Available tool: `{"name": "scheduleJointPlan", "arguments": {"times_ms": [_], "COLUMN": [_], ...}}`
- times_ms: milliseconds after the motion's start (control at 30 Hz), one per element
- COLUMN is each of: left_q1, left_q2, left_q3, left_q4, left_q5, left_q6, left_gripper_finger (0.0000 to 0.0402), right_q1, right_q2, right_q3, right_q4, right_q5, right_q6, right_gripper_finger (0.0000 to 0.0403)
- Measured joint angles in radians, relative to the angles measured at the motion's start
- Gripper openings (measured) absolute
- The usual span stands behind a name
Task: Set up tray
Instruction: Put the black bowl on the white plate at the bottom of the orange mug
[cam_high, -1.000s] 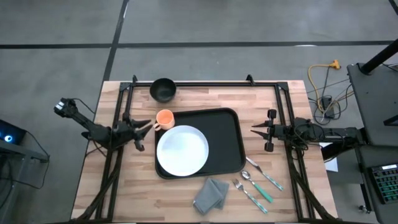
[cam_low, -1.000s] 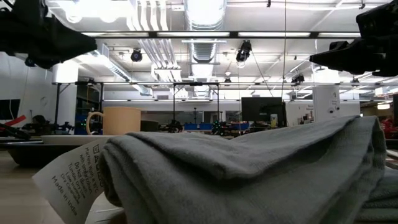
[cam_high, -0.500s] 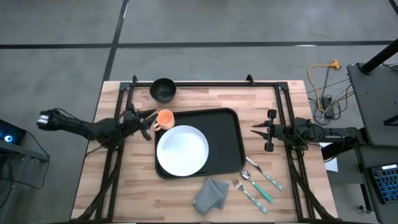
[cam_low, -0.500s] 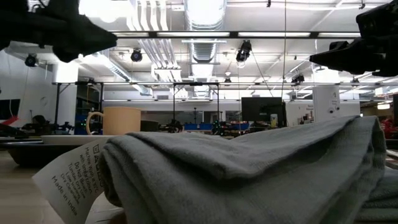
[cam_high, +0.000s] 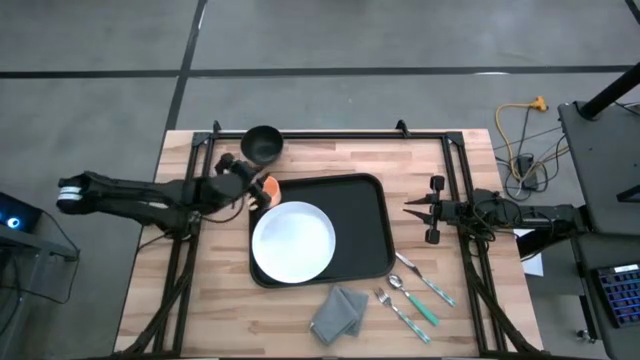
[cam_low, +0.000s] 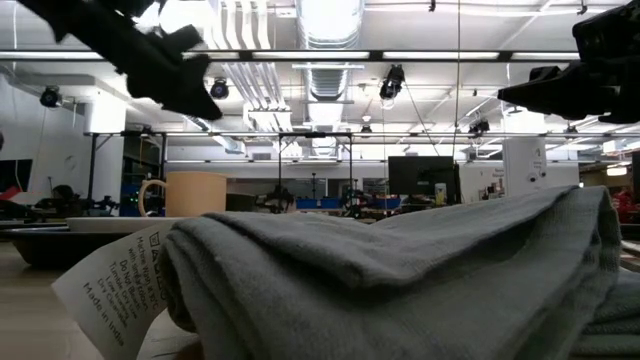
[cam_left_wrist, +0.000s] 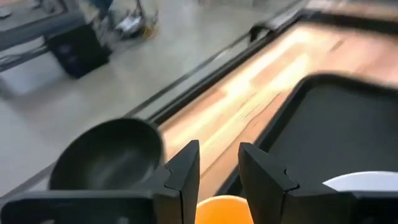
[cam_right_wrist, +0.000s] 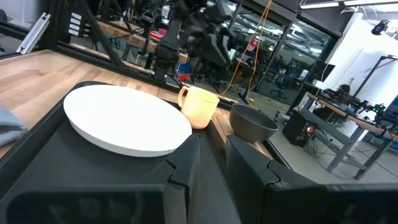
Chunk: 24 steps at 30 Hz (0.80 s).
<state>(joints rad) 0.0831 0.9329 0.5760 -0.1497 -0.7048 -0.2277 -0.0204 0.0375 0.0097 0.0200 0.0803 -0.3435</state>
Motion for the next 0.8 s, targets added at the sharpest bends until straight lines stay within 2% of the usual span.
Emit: {"name": "scheduleJointPlan", "arguments": {"times_ms": [167, 367, 500, 667, 800], "left_q1": [0.079, 0.194, 0.273, 0.367, 0.4], "left_q2": [0.133, 0.27, 0.342, 0.415, 0.467], "left_q3": [0.083, 0.162, 0.246, 0.362, 0.436], "left_q4": [0.007, -0.003, -0.09, -0.212, -0.286], "left_q5": [0.007, 0.156, 0.193, 0.323, 0.341], "left_q6": [0.004, 0.042, 0.051, 0.052, 0.057], "left_gripper_finger": [0.0093, 0.0093, 0.0093, 0.0093, 0.0104], "right_q1": [0.0, 0.0, 0.0, 0.0, 0.0], "right_q2": [0.0, 0.006, 0.006, 0.005, 0.005], "right_q3": [0.0, 0.0, 0.0, 0.0, 0.0], "right_q4": [-0.001, 0.0, 0.0, 0.0, 0.0], "right_q5": [0.0, 0.0, 0.0, 0.0, 0.0], "right_q6": [0.0, 0.002, 0.001, 0.001, 0.0], "right_gripper_finger": [0.0068, 0.0068, 0.0068, 0.0068, 0.0068]}}
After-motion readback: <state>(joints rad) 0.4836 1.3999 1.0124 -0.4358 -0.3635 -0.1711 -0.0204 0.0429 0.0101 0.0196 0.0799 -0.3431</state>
